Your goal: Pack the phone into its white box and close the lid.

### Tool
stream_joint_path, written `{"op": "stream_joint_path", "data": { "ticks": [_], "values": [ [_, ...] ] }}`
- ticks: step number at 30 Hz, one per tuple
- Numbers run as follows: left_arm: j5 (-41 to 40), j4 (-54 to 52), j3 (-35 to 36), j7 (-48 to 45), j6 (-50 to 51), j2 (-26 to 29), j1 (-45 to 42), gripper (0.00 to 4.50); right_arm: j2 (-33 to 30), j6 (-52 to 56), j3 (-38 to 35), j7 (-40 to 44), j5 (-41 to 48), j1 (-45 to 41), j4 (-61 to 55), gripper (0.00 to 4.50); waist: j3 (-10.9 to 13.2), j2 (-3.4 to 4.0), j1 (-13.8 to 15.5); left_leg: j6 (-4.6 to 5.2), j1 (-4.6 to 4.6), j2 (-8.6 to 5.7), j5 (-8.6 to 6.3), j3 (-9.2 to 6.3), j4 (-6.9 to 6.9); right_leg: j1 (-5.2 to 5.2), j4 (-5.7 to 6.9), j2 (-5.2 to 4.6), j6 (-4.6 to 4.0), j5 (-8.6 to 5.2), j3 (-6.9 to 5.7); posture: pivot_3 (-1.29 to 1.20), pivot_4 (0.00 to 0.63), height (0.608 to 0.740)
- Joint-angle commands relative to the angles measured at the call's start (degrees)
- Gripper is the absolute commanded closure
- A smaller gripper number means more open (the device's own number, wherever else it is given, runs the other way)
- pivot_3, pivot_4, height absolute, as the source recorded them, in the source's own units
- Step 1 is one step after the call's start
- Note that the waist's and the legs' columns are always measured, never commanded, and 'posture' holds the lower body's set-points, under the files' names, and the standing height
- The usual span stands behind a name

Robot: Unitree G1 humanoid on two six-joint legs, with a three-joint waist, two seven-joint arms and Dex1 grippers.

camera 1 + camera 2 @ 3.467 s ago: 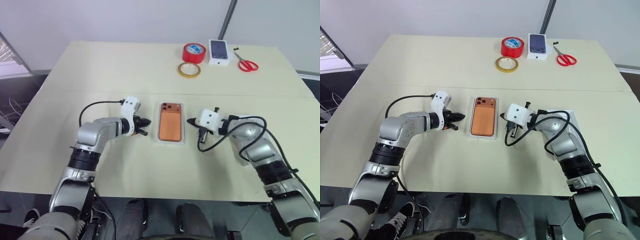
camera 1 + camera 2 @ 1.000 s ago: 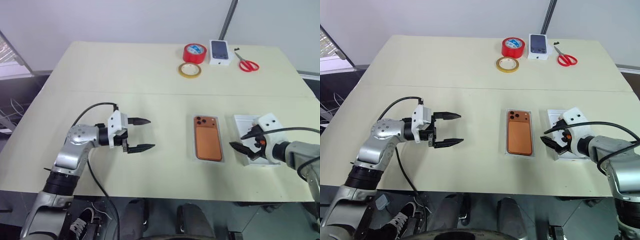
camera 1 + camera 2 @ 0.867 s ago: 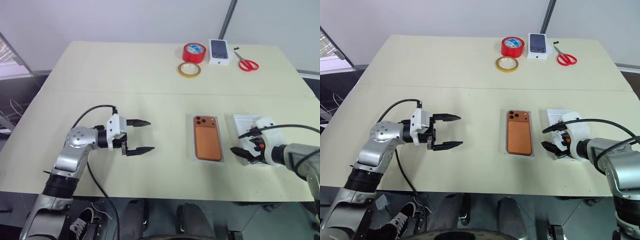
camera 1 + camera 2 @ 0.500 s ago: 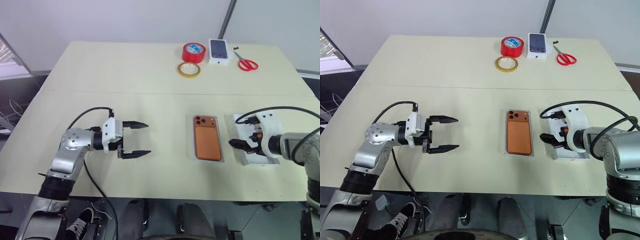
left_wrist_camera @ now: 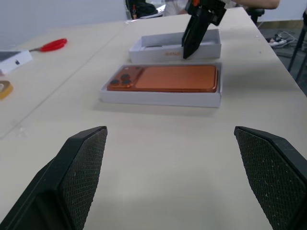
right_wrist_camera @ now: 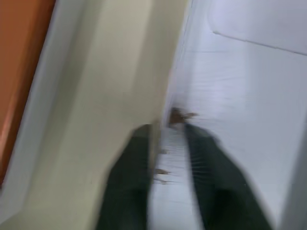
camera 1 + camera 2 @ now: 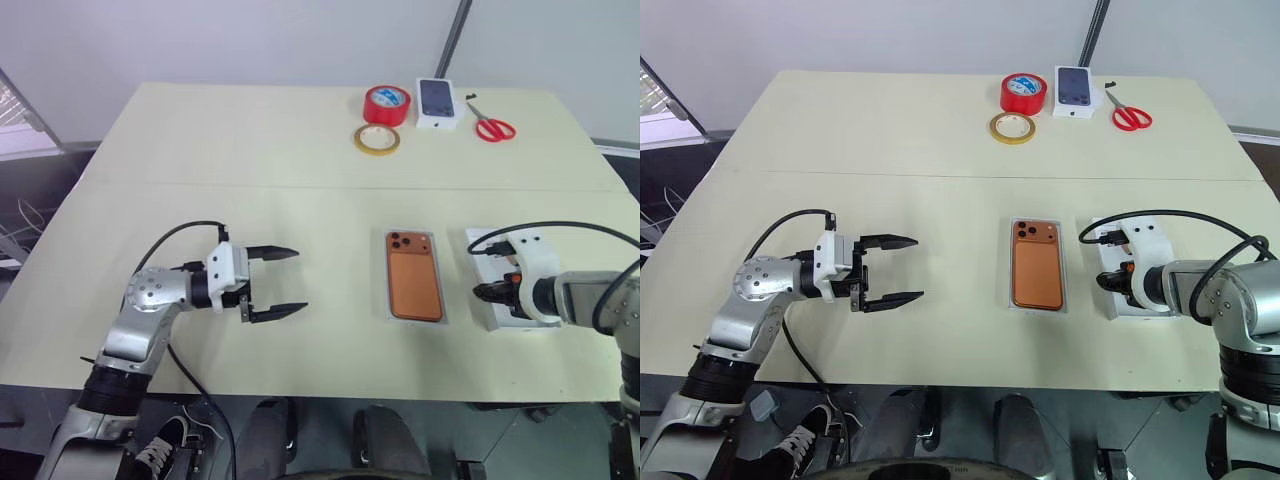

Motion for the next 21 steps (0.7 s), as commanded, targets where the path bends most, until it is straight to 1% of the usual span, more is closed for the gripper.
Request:
{"op": "stream_joint_path", "data": {
  "ticks": [1,7,10,12,14,16,18,20,21],
  "values": [
    [-0.13,-2.36,0.25,1.19,0.46,-0.08,0.07,0.0,0.54,0.38,0.08,-2.94,1.11,0.27,1.45,4.46,-0.02,-0.03,0.01,0.0,0.0,0.0,0.0,0.0,0.01,0.0,0.0,0.01,0.0,0.0,0.0,0.0,0.15,0.728],
    [-0.47,-3.04,0.25,2.26,1.63,0.1,0.0,0.0,3.04,0.38,-2.25,-7.76,4.07,0.08,2.69,4.46,-0.13,-0.22,-0.08,0.01,0.01,0.01,-0.01,0.0,0.05,0.05,0.0,0.01,-0.02,-0.01,0.0,0.0,0.15,0.728],
    [-0.31,-2.64,0.16,2.81,2.02,-0.25,-0.87,0.0,4.58,0.38,-4.63,-9.08,5.0,-1.95,3.38,4.46,-0.14,-0.22,-0.24,0.02,0.01,0.01,-0.01,0.0,0.06,0.05,-0.01,0.01,-0.03,-0.01,0.0,0.0,0.15,0.728],
    [-0.58,-2.26,0.21,3.33,2.79,-0.63,-1.69,0.0,7.18,0.38,-8.15,-10.79,4.28,-4.88,5.03,4.46,-0.12,-0.19,-0.69,0.02,0.01,0.01,-0.01,0.0,0.05,0.04,0.0,0.02,-0.02,-0.01,0.0,0.0,0.15,0.728],
    [-0.5,-1.86,0.28,3.53,2.94,-0.87,-2.19,0.0,9.15,0.38,-9.94,-12.38,3.9,-6.74,5.95,4.46,-0.06,-0.1,-0.86,0.02,0.0,0.01,-0.01,0.01,0.04,0.01,0.01,0.03,0.01,0.0,0.0,0.0,0.15,0.728],
    [-0.08,-1.21,0.22,3.54,2.52,-1.07,-2.74,0.0,13.56,0.38,-13.84,-14.58,3.46,-10.65,7.42,4.46,-0.04,-0.06,-1.13,0.03,-0.06,0.01,-0.01,0.01,0.0,-0.06,0.02,0.05,0.03,0.01,-0.01,0.0,0.15,0.728],
    [0.17,-0.49,0.11,3.73,2.44,-1.26,-3.43,0.0,16.75,0.15,-16.18,-13.72,3.11,-14.32,7.22,4.46,0.01,0.04,-1.21,0.03,-0.08,0.03,0.0,0.02,-0.02,-0.1,0.06,0.1,0.04,0.02,-0.01,0.0,0.15,0.728],
    [0.4,0.1,0.04,4.09,2.4,-1.58,-3.99,0.0,18.64,-3.01,-16.73,-12.7,2.55,-16.19,7.15,4.46,0.02,0.07,-1.09,0.04,-0.11,0.03,0.0,0.04,-0.02,-0.15,0.1,0.13,0.05,0.02,-0.01,0.0,0.15,0.728],
    [0.55,0.33,0.05,4.32,2.21,-1.79,-4.17,0.0,21.19,-4.09,-19.01,-13.03,3.0,-17.88,7.74,4.46,0.02,0.07,-1.05,0.04,-0.11,0.03,0.0,0.04,-0.01,-0.16,0.11,0.14,0.05,0.02,-0.02,0.0,0.15,0.728]
  ]
}}
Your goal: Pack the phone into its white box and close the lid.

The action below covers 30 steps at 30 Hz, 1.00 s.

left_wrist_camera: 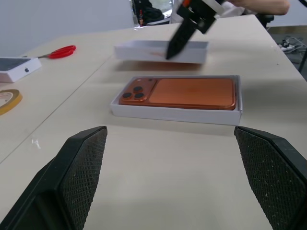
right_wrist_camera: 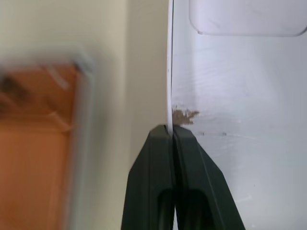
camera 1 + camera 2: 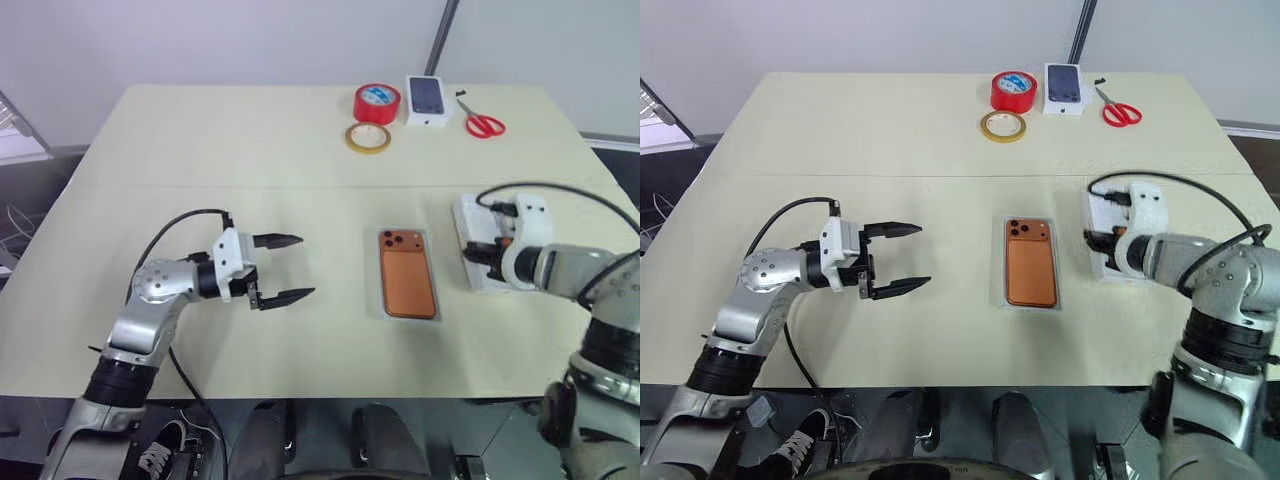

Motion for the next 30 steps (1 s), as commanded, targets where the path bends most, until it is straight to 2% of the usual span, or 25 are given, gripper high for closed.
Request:
{"op": "stream_joint_path", "data": {
  "ticks": [1,2,3,5,7,9,11,13,15,16,17,18,21,24,25,30],
  "values": [
    [0.22,0.18,0.63,0.91,-0.67,-0.63,-1.29,0.0,4.84,-3.74,-5.45,0.62,0.46,-4.46,-0.27,4.46,0.0,0.0,0.09,0.0,0.0,0.0,0.0,0.0,0.0,0.0,0.0,0.0,0.0,0.0,0.0,0.0,0.15,0.728],
    [0.3,0.19,0.66,1.3,-0.58,-0.89,-1.41,0.0,6.48,-4.45,-6.03,1.36,1.21,-4.79,-0.94,4.46,0.0,0.0,0.2,0.0,-0.02,0.0,0.0,0.01,0.01,0.0,0.0,0.02,0.0,0.0,0.0,0.0,0.15,0.728],
    [0.17,0.01,0.74,1.82,-0.31,-1.31,-1.57,0.0,11.1,-4.09,-9.91,1.44,4.53,-6.71,-1.58,4.46,0.0,0.0,0.23,0.01,-0.02,0.0,0.0,0.01,0.03,0.01,0.01,0.01,0.01,0.0,0.0,0.0,0.15,0.728],
    [0.21,-0.28,0.84,3.04,0.13,-1.98,-1.84,0.0,16.71,-4.05,-13.21,3.28,10.48,-7.76,-4.83,4.46,0.0,0.01,0.2,0.01,-0.02,0.0,0.0,0.01,0.04,0.02,0.02,0.02,0.01,0.01,-0.01,0.0,0.15,0.728],
    [-0.37,-0.5,1.2,4.18,1.24,-2.6,-2.08,0.0,22.32,-0.79,-18.48,1.74,14.91,-9.09,-6.19,4.46,0.01,0.03,0.16,0.01,-0.03,0.02,0.0,0.01,0.02,-0.01,0.06,0.04,0.02,0.01,-0.01,0.0,0.15,0.728],
    [-1.39,-0.96,1.69,5.37,2.46,-3.57,-2.3,0.0,25.87,0.91,-18.97,1.0,21.03,-6.92,-8.67,4.46,0.01,0.03,0.26,0.0,-0.03,0.02,0.01,0.01,0.02,-0.02,0.09,0.05,0.02,0.01,-0.01,0.0,0.15,0.728],
    [-2.21,-1.69,1.97,6.41,3.79,-4.28,-2.25,0.0,29.54,1.06,-20.29,-3.87,29.25,-5.4,-7.96,4.46,0.01,0.02,0.19,0.0,-0.03,0.02,0.0,0.0,0.03,-0.01,0.08,0.03,0.02,0.01,-0.01,0.0,0.15,0.728],
    [-1.92,-2.21,1.58,7.76,4.32,-5.16,-2.06,0.0,29.28,-3.99,-14.69,-10.78,44.46,-0.18,-7.9,4.46,0.0,0.03,0.27,0.0,-0.03,0.02,0.0,0.0,0.03,-0.01,0.08,0.02,0.02,0.01,-0.01,0.0,0.15,0.728],
    [-1.71,-2.51,1.38,8.51,4.66,-5.64,-1.88,0.0,25.4,-13.4,-5.95,-19.34,60.5,5.73,-8.19,4.46,0.03,0.07,0.11,0.0,-0.04,0.01,0.0,0.0,0.03,-0.01,0.06,0.0,0.01,0.01,-0.01,0.0,0.15,0.728],
    [-1.78,-2.61,1.41,8.69,4.87,-5.74,-1.8,0.54,23.25,-17.92,-2.35,-22.71,66.16,7.84,-8.59,4.5,0.04,0.07,-0.09,0.01,-0.05,0.01,0.0,0.01,0.02,-0.02,0.06,-0.02,0.01,0.0,-0.01,0.0,0.15,0.728],
    [-2.12,-2.93,1.35,8.86,5.35,-5.96,-1.62,0.76,20.52,-19.66,1.24,-23.12,69.11,11.28,-9.55,4.5,0.04,0.08,-0.21,0.01,-0.05,0.0,0.0,0.02,0.03,-0.03,0.07,-0.01,0.01,0.0,0.0,0.0,0.15,0.728],
    [-2.22,-3.18,1.36,9.26,5.59,-6.23,-1.51,1.22,18.44,-21.24,4.16,-22.65,70.45,14.16,-10.46,4.5,0.03,0.07,-0.17,0.01,-0.05,0.0,0.01,0.04,0.04,-0.03,0.07,-0.01,0.01,0.0,0.01,0.0,0.15,0.728],
    [-2.53,-3.8,1.19,9.68,6.32,-6.78,-1.18,2.67,13.89,-25.78,9.96,-19.39,70.73,20.31,-12.49,4.5,0.03,0.06,-0.15,0.02,-0.05,0.05,0.0,0.03,0.04,-0.01,0.05,0.07,0.02,-0.01,0.01,0.0,0.15,0.728],
    [-1.8,-3.81,0.86,10.25,6.03,-7.25,-0.88,4.14,11.62,-29.72,13.46,-16.66,70.73,22.31,-13.53,4.5,0.03,0.06,-0.18,0.02,-0.05,0.08,0.01,0.04,0.07,-0.02,0.07,0.14,0.02,-0.01,0.03,0.0,0.15,0.728],
    [-1.33,-3.51,0.6,11.1,5.94,-7.93,-0.91,4.46,11.1,-30.53,14.49,-15.35,70.73,22.52,-13.72,4.5,0.03,0.06,-0.15,0.02,-0.05,0.09,0.01,0.03,0.07,-0.03,0.07,0.16,0.02,-0.01,0.02,0.0,0.15,0.728],
    [1.28,-2.54,-2.03,12.89,4.95,-10.51,-0.72,4.46,8.19,-33.37,18.17,-15.46,70.73,21.94,-10.79,4.5,0.03,0.04,0.27,0.03,-0.05,0.12,0.0,0.02,0.11,0.01,0.04,0.18,0.02,0.0,0.02,0.0,0.15,0.728]
  ]
}}
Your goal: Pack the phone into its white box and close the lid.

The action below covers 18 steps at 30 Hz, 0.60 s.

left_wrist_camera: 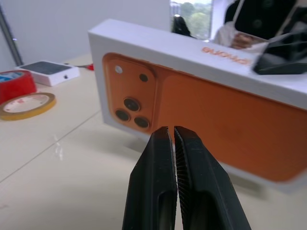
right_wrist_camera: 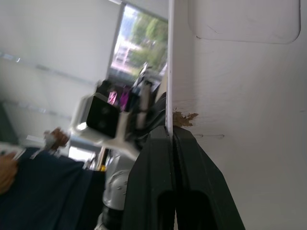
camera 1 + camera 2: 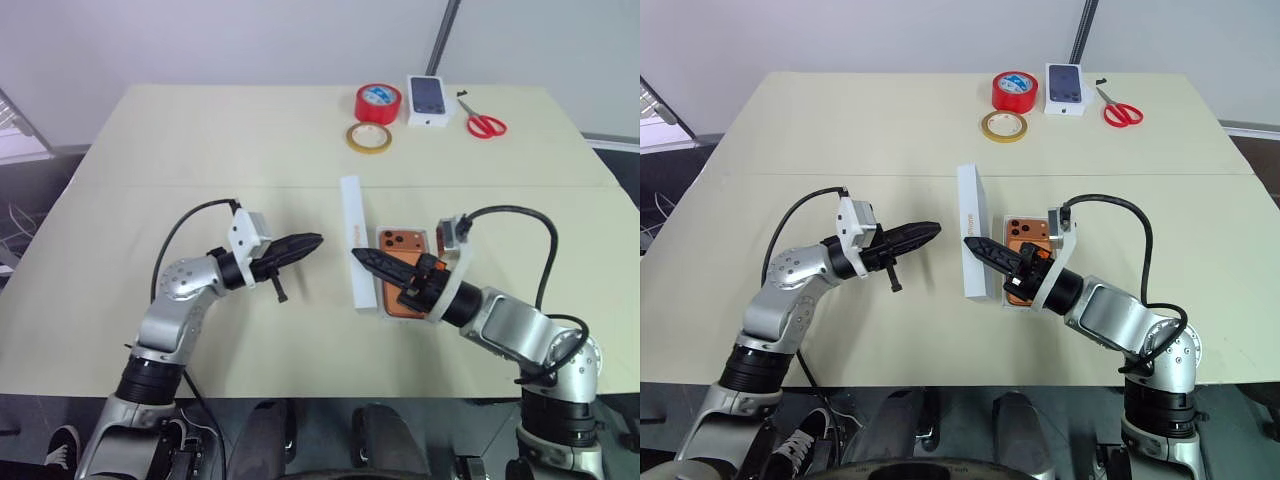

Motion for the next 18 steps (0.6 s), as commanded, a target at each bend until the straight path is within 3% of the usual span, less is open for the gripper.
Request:
{"op": "stream_joint_path", "data": {
  "ticks": [1,8,11,16,18],
  "values": [
    [1.35,0.01,-1.62,1.39,-1.01,-1.75,0.11,4.46,-1.12,-2.07,1.54,-0.21,1.88,-0.56,1.73,4.5,0.0,0.0,0.07,0.0,0.0,0.0,0.0,0.0,0.01,0.01,0.0,0.0,0.0,0.0,0.0,0.0,0.15,0.728],
    [4.82,5.44,-4.93,2.36,-2.84,-4.98,-0.54,4.46,-4.02,-3.71,2.07,-1.55,1.88,0.15,5.31,4.5,-0.01,-0.01,0.02,0.0,0.0,0.0,0.0,-0.01,0.02,0.02,-0.01,-0.02,-0.01,0.0,0.0,0.0,0.15,0.728],
    [5.93,8.63,-6.41,2.32,-4.04,-7.66,-1.77,4.5,-4.48,-3.91,0.81,-0.46,1.88,0.8,6.4,3.62,-0.01,-0.01,0.16,0.01,0.0,0.0,0.0,-0.01,0.03,0.02,-0.02,-0.02,-0.01,0.0,-0.01,0.0,0.15,0.728],
    [8.17,16.31,-8.06,2.39,-7.36,-12.12,-4.9,4.5,-11.04,-2.61,-0.69,2.91,0.06,2.33,6.41,1.08,-0.02,0.0,0.32,0.04,-0.02,-0.03,-0.02,0.0,0.1,0.06,-0.03,-0.06,0.0,0.0,-0.02,0.0,0.15,0.728],
    [8.64,18.62,-8.69,1.93,-8.79,-13.66,-5.99,4.5,-14.75,-3.1,-2.73,5.22,-1.11,2.99,7.25,1.08,-0.01,-0.01,0.38,0.06,-0.03,-0.04,-0.04,0.0,0.1,0.05,-0.04,-0.08,0.0,0.0,-0.02,0.0,0.15,0.728]
  ]
}}
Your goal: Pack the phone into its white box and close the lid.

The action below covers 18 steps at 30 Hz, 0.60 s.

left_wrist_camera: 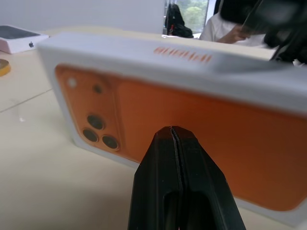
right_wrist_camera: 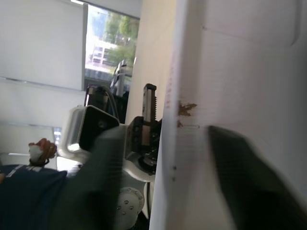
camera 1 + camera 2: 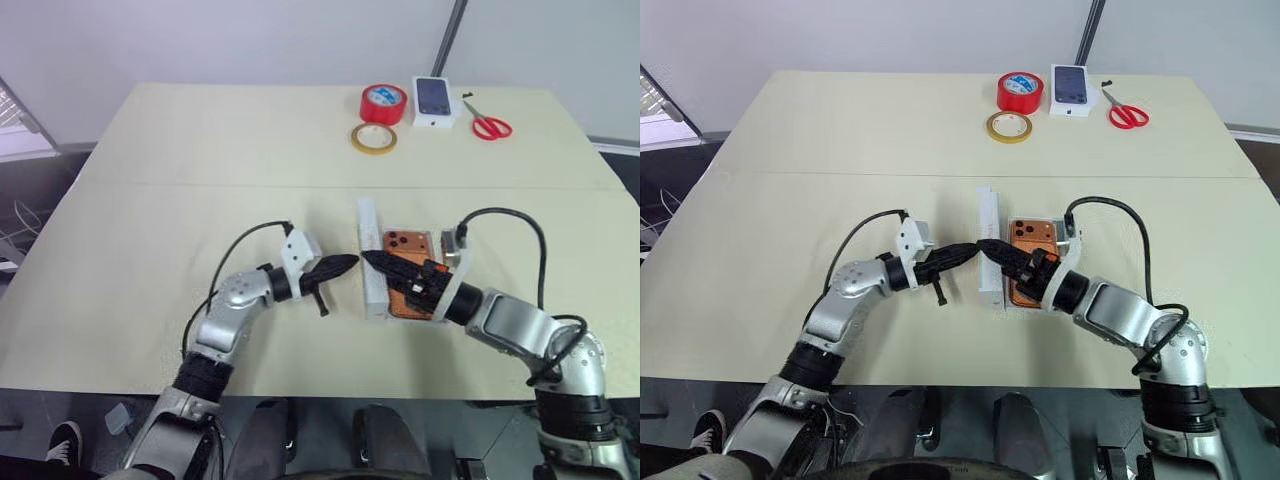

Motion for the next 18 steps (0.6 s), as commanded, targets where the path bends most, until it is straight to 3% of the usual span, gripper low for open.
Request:
{"op": "stream_joint_path", "data": {
  "ticks": [1,6,11,14,18],
  "values": [
    [1.32,3.26,-1.32,-0.24,-3.39,-2.52,-2.47,4.5,-5.81,0.0,-5.29,5.3,-2.88,0.59,0.34,1.08,0.0,0.0,0.02,0.0,-0.02,0.0,0.0,0.0,0.02,-0.01,0.0,0.0,0.0,0.0,0.0,0.0,0.15,0.728],
    [2.61,10.79,-2.18,-0.18,-6.65,-7.8,-6.61,4.5,-18.92,-0.25,-11.74,23.54,-19.42,3.03,2.35,1.08,0.01,0.0,1.05,0.07,-0.08,-0.01,-0.04,0.03,0.13,-0.03,0.0,0.13,0.0,0.0,-0.01,0.0,0.15,0.728],
    [4.26,15.4,-3.22,-0.37,-9.78,-11.09,-8.27,4.5,-21.36,-4.25,-14.46,31.42,-30.16,3.04,4.8,1.08,0.01,-0.02,1.08,0.1,-0.1,0.02,-0.06,0.01,0.19,0.0,-0.01,0.2,0.01,0.01,-0.01,0.0,0.15,0.728],
    [3.16,13.82,-2.29,-1.19,-8.62,-10.62,-8.29,4.5,-18.33,-9.93,-9.68,33.2,-41.15,3.44,0.73,1.92,0.01,-0.02,0.83,0.1,-0.1,0.08,-0.06,0.01,0.18,-0.06,0.01,0.23,0.01,0.01,0.02,0.0,0.15,0.728],
    [1.65,9.68,-0.61,-2.1,-5.95,-7.52,-7.25,4.5,-15.96,-20.99,-3.33,35.73,-58.91,3.49,-0.38,3.9,-0.02,0.07,1.02,0.1,-0.1,0.16,-0.06,-0.02,0.18,-0.12,0.09,0.34,0.01,0.01,0.02,0.0,0.15,0.728]
  ]
}}
